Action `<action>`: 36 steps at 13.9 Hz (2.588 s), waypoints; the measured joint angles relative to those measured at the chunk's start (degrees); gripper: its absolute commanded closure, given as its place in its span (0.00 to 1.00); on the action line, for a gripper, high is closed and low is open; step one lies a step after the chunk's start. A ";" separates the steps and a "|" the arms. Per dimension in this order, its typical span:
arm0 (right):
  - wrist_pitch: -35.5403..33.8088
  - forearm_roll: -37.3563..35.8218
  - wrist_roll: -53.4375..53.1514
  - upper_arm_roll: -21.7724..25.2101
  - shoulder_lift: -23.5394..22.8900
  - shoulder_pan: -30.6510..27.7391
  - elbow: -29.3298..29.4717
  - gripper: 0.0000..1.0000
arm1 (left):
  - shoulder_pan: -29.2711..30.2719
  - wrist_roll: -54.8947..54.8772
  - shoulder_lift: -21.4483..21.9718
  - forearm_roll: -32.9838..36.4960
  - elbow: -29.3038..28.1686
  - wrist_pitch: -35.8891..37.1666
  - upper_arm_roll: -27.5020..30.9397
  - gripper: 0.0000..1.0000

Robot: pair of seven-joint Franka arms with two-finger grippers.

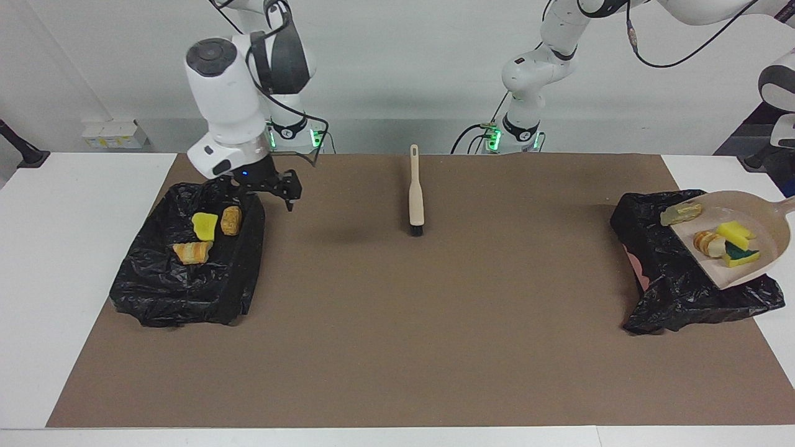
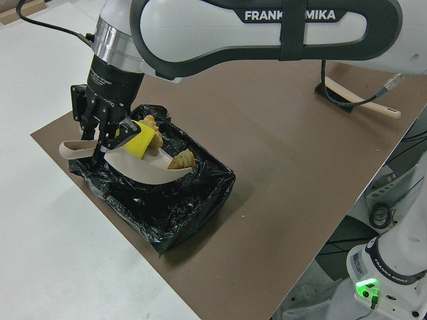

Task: Sweep and dump trash in bin
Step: 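Tip the dustpan into the black bag with the left gripper, then lift the empty dustpan out of the bag with the left gripper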

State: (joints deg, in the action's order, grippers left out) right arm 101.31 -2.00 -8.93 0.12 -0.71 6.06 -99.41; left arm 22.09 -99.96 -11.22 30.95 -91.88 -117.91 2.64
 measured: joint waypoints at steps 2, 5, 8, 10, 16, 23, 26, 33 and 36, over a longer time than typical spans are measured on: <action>-3.23 0.00 3.65 3.89 2.87 -0.09 0.84 0.00 | -2.12 4.37 0.90 7.74 -1.94 -0.02 -0.22 1.00; -8.14 0.00 8.15 7.07 7.69 -0.05 0.99 0.00 | -3.60 6.03 2.41 16.75 -3.68 -0.02 -0.22 1.00; -9.67 -0.03 9.72 7.11 8.94 0.39 1.41 0.00 | -4.06 6.78 3.52 21.86 -3.76 -0.03 -0.28 1.00; -9.66 -0.06 10.25 7.13 8.31 0.69 2.57 0.00 | -4.72 7.68 4.52 25.32 -3.76 -0.03 -0.30 1.00; -9.66 -0.06 10.33 7.67 7.86 0.69 3.05 0.00 | -9.01 16.97 6.21 23.19 -3.94 6.86 -0.76 1.00; -9.71 -0.06 10.36 5.67 7.86 -1.97 3.06 0.00 | -20.10 41.97 6.35 6.07 -3.95 18.78 -1.26 1.00; -9.77 -0.06 10.36 5.45 7.86 -1.97 3.06 0.00 | -20.19 51.93 6.37 -5.38 -4.10 19.97 -1.74 1.00; -9.91 -0.06 10.36 5.45 7.86 -1.97 3.06 0.00 | -23.83 79.45 6.49 -27.37 -4.50 21.23 -3.25 1.00; -9.92 -0.06 10.36 5.46 7.86 -1.97 3.06 0.00 | -31.13 96.16 6.52 -31.57 -4.52 21.06 -3.46 1.00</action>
State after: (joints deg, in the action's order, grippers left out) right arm 91.39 -2.06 1.43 5.58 7.15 4.09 -96.36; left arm -9.04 -3.80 -4.70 -0.62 -96.39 -96.85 -0.82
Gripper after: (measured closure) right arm 0.000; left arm 0.687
